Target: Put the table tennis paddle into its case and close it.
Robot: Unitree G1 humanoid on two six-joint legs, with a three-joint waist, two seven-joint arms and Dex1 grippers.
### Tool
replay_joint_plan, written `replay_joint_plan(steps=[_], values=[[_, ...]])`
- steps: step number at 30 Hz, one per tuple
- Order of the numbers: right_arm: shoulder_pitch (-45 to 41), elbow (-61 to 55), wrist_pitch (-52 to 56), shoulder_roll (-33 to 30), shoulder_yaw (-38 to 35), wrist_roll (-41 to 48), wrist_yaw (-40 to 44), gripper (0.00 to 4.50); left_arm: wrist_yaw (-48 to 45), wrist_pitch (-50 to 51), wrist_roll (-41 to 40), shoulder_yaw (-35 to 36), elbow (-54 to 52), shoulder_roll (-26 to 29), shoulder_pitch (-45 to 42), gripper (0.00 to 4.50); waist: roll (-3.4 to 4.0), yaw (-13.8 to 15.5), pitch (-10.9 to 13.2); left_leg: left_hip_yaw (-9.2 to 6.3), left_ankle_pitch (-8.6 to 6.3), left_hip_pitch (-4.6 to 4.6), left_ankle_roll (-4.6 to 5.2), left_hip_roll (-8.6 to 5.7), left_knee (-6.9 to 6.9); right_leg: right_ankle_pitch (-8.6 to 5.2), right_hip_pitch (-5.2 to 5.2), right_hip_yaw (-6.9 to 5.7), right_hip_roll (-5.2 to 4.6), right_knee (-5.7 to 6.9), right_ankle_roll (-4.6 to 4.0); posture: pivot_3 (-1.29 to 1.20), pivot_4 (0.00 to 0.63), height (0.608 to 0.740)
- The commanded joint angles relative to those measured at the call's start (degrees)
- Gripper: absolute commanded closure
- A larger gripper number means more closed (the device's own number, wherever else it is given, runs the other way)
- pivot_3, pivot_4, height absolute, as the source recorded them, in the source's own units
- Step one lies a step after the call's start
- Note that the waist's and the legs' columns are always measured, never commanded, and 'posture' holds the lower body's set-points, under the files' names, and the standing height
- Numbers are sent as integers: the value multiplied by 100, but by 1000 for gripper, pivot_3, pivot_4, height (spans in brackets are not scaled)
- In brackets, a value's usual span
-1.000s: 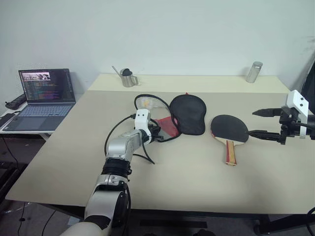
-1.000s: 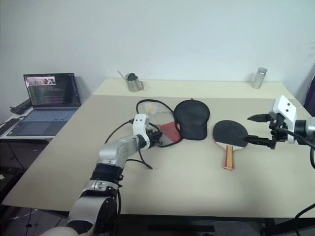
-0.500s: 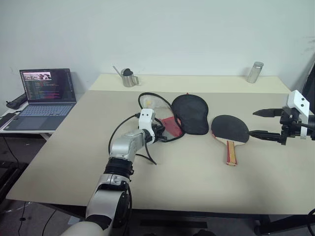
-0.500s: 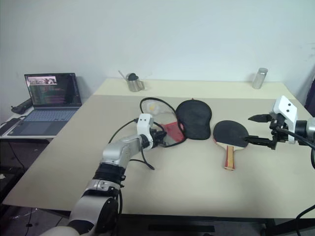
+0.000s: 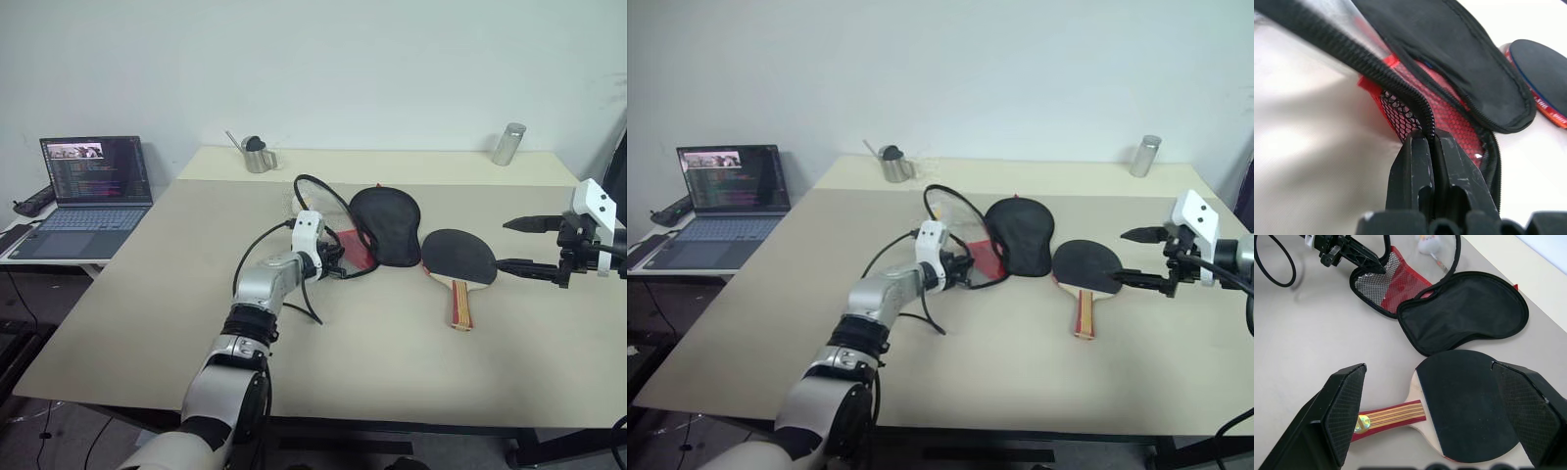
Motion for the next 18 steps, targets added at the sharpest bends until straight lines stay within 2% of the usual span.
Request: replay_joint_plan(steps=[1,8,11,18], values=[[-26,-214,36,-83,-216,141,-23,0,-160,-138,94,-122,-103,95,-68,4447,0,0,0,0,0,0,0,0,0,0,0,0,0,0,0,0,150,740],[78,-292,74,-115,-223,201,-56,0,-69,324,113,-33,-625,519,270,4447,0,-18,0,0,0,1,0,1,-1,0,-1,1,1,0,0,0,150,740],[102,-333,107,-78,-190,205,-74,0,-124,596,53,-8,-966,725,493,3777,0,-20,0,0,0,1,0,1,-1,0,-1,2,1,1,0,0,150,740],[-30,-238,83,-25,-77,172,-36,0,-159,773,53,-31,-1409,936,692,1429,-1,-8,1,-3,0,0,0,0,0,0,0,0,1,0,0,0,150,740]])
